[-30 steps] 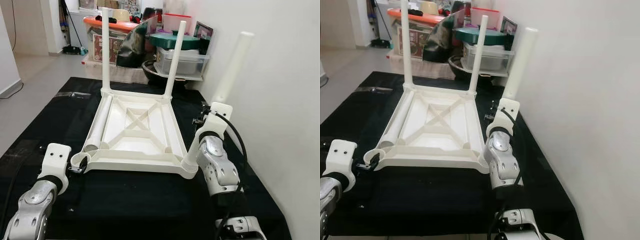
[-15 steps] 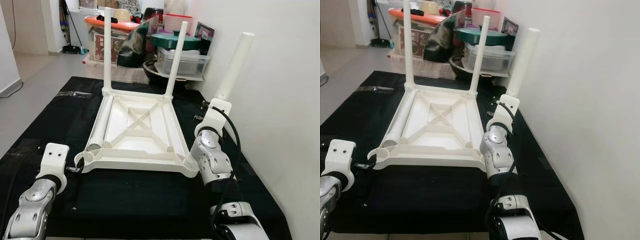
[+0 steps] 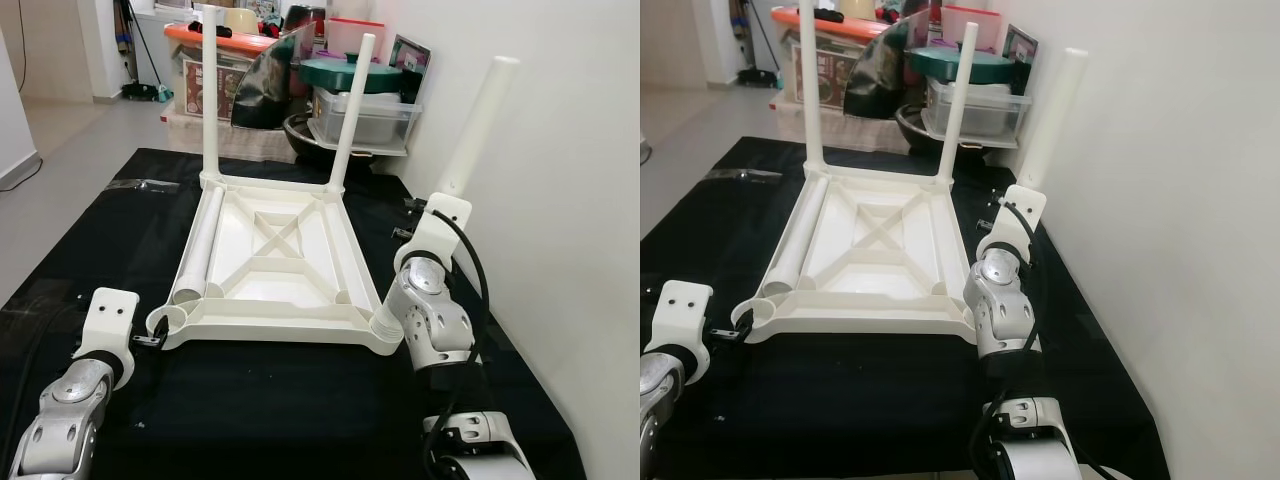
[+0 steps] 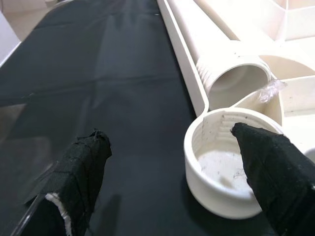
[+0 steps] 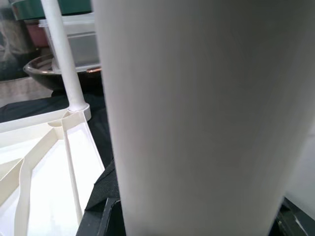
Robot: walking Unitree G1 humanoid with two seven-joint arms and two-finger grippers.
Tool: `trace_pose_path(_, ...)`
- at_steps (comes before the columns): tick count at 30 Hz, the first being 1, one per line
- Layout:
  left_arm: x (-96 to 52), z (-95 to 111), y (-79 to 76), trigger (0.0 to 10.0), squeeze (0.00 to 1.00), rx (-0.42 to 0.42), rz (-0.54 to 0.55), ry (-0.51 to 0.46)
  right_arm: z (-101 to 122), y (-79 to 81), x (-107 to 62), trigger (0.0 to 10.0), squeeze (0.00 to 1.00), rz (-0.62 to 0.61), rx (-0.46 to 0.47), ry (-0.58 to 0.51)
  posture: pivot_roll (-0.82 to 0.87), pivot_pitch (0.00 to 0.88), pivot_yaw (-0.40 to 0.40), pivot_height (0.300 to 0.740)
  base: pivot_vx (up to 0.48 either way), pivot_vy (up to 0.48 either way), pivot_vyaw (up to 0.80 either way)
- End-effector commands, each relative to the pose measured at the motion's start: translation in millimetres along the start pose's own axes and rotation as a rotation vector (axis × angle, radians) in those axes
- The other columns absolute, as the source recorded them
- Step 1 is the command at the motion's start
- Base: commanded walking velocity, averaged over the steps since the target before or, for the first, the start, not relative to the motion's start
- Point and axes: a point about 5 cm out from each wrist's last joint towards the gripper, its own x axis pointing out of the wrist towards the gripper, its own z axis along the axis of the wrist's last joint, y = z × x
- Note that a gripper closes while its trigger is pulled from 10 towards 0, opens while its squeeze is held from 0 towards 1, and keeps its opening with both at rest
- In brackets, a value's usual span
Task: Building children table
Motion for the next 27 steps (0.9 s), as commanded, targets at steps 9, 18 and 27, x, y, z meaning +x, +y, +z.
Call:
trace_pose_path(9, 2.6, -3, -6.4, 10.0, 0.00, 0.008, -0.019, 0.018, -29, -16.3, 0.5, 10.0, 0.00, -0.034, 0.016, 0.204, 0.10, 0.000, -0.141, 0.740, 0.000, 0.000, 0.00)
trace_pose_path(18, 3.9, -3, -6.5, 10.0, 0.00, 0.012, -0.024, 0.019, -25, -16.7, -2.9, 10.0, 0.00, -0.025, 0.018, 0.202, 0.09, 0.000, -0.134, 0.740, 0.000, 0.000, 0.00)
trace_pose_path(27, 5.2, -2, -6.6, 10.0, 0.00, 0.019, -0.029, 0.018, -23, -15.6, -6.5, 10.0, 0.00, -0.009, 0.039, 0.194, 0.10, 0.000, -0.130, 0.740, 0.000, 0.000, 0.00)
